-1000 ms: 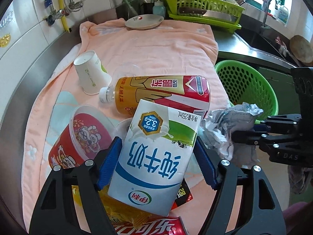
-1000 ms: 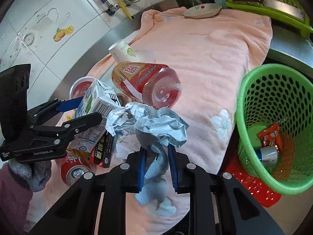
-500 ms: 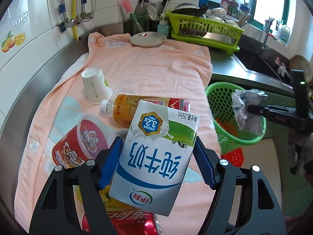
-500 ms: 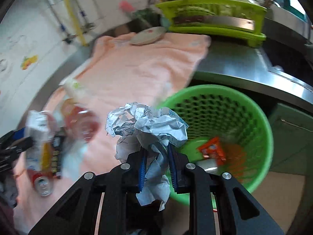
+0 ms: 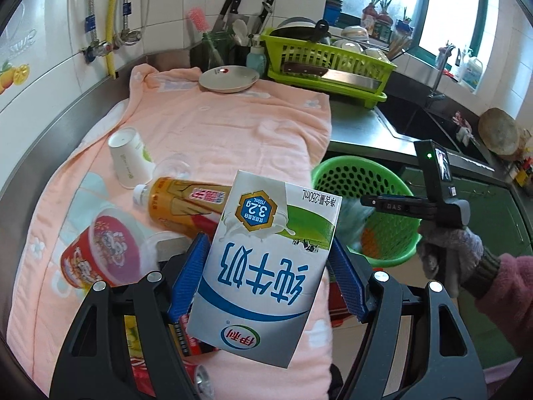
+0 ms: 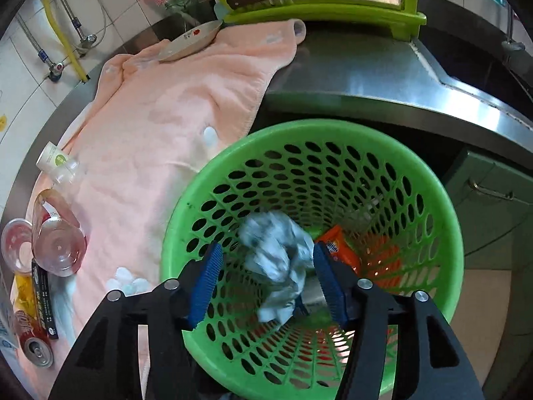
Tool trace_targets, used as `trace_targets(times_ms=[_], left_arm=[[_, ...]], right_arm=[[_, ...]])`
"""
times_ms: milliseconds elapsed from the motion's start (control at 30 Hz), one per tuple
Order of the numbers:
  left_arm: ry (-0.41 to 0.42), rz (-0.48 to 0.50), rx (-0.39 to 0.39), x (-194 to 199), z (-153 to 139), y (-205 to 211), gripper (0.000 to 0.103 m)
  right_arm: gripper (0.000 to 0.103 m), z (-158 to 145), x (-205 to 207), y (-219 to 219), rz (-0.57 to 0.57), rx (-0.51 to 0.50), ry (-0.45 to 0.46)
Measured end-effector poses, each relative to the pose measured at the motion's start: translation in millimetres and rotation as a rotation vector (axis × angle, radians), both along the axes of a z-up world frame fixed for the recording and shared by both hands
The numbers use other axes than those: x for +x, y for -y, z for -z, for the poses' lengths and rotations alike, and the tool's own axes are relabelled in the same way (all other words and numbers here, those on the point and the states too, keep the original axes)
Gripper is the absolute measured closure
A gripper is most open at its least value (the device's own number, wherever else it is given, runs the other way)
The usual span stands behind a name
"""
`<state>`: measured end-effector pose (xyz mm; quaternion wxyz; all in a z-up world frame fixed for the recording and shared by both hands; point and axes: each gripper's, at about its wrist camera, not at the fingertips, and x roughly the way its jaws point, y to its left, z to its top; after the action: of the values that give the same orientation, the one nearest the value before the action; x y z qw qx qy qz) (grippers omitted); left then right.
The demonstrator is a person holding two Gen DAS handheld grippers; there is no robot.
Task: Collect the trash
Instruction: 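Drop the crumpled foil into the green basket by opening the right tool, then lower the milk carton into the green basket and open the left tool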
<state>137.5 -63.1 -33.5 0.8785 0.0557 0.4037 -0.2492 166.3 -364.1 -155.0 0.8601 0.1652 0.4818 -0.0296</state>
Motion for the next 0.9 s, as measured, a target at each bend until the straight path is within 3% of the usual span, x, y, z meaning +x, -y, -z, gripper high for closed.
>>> trace_targets(times_ms=[300,467,900], left_arm=[[-0.036,0.077,-0.026,13.4,11.3,60.2,0.032],[-0.063,0.139,-0.020,24.7,24.7,109.7,0.032],[-0.123,0.235,0.154,57.7,88.8,227.8,0.029]], right_arm=[[0.035,-31.8,-37.6,23.5,0.011,-0.001,0.077],[0.034,-47.5,-71.6,41.4,0.022,-0.015,0.112],[0.034,-49.1,-142.7,78.1,0.049,-0.033,0.109]])
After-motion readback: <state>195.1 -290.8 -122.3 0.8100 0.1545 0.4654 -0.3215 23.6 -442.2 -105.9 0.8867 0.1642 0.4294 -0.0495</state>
